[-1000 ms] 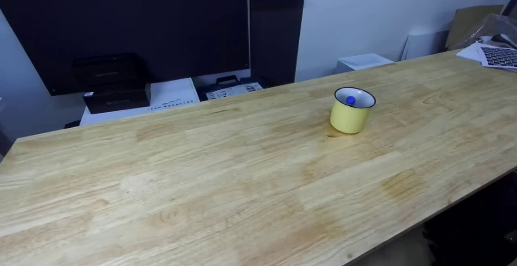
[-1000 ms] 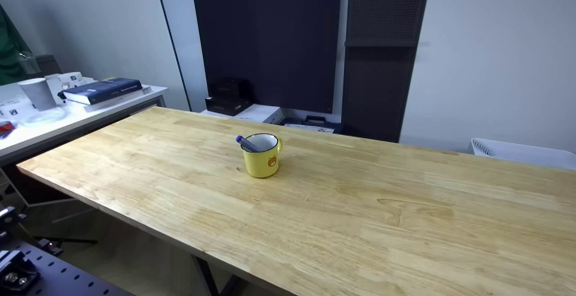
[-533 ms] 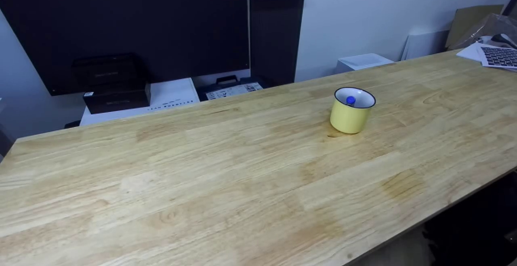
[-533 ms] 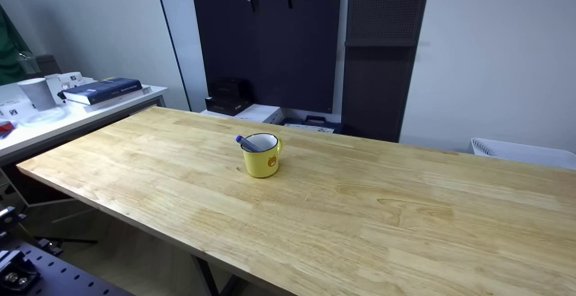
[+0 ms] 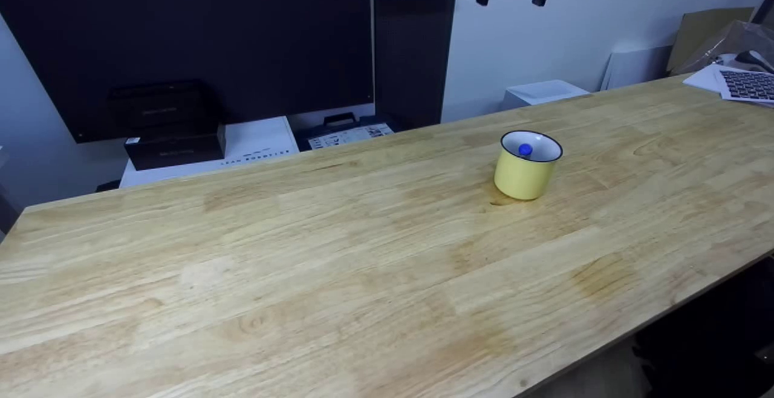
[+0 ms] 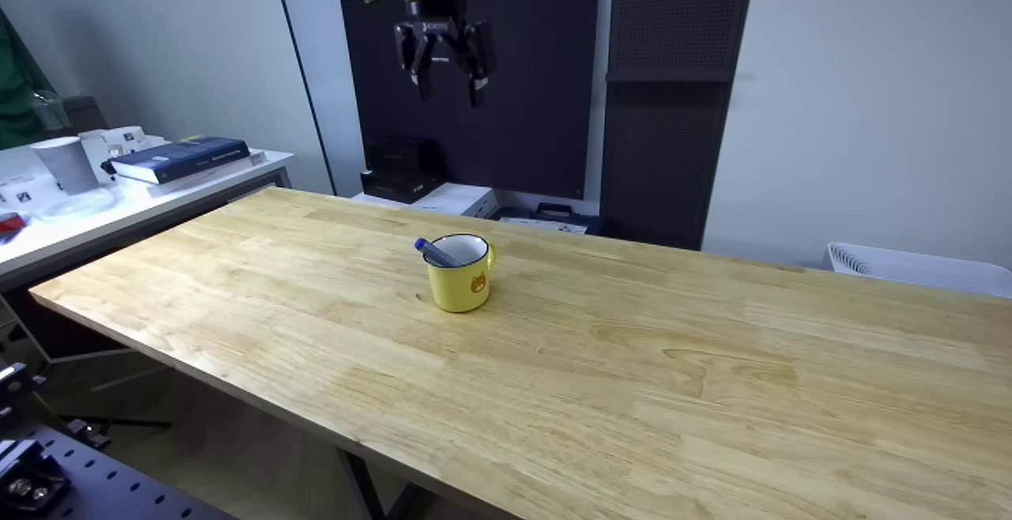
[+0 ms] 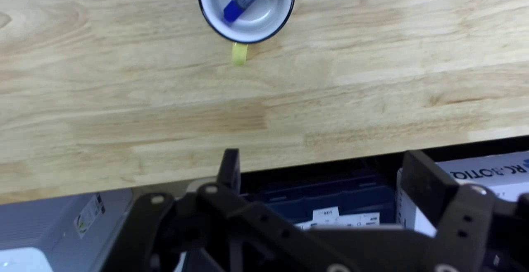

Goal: Take the marker out of the cup and put it on the table

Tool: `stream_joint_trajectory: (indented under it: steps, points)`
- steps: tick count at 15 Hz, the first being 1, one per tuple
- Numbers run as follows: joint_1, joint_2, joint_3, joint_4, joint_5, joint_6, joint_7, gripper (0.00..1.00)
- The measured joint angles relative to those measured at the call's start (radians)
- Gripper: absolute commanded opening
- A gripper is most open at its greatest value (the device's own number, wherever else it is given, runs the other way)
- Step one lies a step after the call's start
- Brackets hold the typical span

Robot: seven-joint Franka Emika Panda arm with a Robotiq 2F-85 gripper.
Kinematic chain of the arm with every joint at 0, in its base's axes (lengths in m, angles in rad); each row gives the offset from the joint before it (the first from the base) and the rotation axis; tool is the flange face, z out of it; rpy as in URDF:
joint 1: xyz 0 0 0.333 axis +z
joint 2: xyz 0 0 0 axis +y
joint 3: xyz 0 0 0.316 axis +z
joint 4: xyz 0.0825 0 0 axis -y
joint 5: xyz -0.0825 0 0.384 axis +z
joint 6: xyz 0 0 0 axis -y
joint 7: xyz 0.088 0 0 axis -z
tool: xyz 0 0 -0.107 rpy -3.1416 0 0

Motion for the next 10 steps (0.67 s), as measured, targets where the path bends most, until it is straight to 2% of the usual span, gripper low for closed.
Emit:
stream_joint_trajectory:
  steps: [5,8,10]
  points:
    - [-0.001,0.023,-0.002,0.003,0.001,-0.092,0.005,1.0]
    - [-0.001,0.024,-0.002,0.006,0.001,-0.093,0.005,1.0]
    - [0.001,0.036,-0.002,-0.002,0.001,-0.041,0.01,1.0]
